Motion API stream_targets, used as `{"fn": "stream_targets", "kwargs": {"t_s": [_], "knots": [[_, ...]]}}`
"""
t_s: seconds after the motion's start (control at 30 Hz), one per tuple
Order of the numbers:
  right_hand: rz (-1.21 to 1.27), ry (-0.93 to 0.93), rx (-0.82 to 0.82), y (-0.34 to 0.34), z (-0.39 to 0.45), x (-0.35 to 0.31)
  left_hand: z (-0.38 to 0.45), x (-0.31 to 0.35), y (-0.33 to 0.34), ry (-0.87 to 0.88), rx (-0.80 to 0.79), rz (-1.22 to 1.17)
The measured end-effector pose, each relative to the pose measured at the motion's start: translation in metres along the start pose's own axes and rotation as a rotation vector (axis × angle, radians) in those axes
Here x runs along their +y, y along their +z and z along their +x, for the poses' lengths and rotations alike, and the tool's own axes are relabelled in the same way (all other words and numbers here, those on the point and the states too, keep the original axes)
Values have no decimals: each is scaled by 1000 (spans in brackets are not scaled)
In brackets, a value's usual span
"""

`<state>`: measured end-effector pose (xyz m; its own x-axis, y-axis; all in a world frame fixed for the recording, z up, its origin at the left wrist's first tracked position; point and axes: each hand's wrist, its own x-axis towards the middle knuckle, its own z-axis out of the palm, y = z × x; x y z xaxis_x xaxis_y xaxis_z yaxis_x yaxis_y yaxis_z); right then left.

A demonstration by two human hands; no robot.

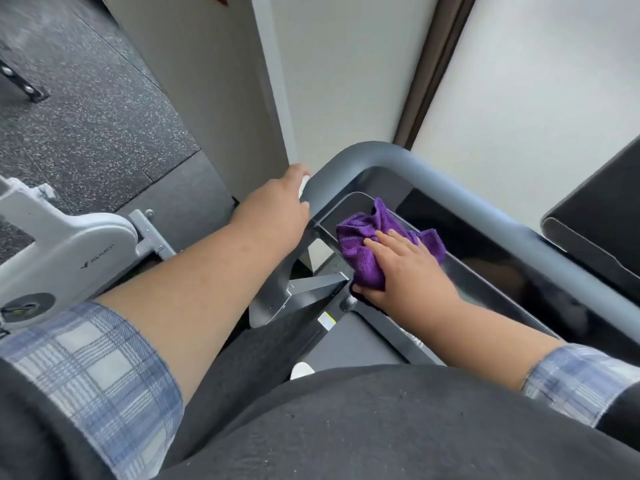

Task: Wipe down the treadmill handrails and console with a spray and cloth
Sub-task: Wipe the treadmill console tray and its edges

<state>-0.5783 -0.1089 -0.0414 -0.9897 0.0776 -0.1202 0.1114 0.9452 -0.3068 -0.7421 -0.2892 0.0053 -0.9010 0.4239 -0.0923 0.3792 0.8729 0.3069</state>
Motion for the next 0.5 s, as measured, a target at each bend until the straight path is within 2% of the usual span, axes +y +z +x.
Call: {"fn": "stream_targets", "kwargs": {"t_s": [0.17,0.5], "knots": [[-3,11,7,-1,-2,-1,-13,-20,-1,-21,-52,24],[-13,25,17,-2,-2,-3,-60,-43,-21,30,-33,24]]}}
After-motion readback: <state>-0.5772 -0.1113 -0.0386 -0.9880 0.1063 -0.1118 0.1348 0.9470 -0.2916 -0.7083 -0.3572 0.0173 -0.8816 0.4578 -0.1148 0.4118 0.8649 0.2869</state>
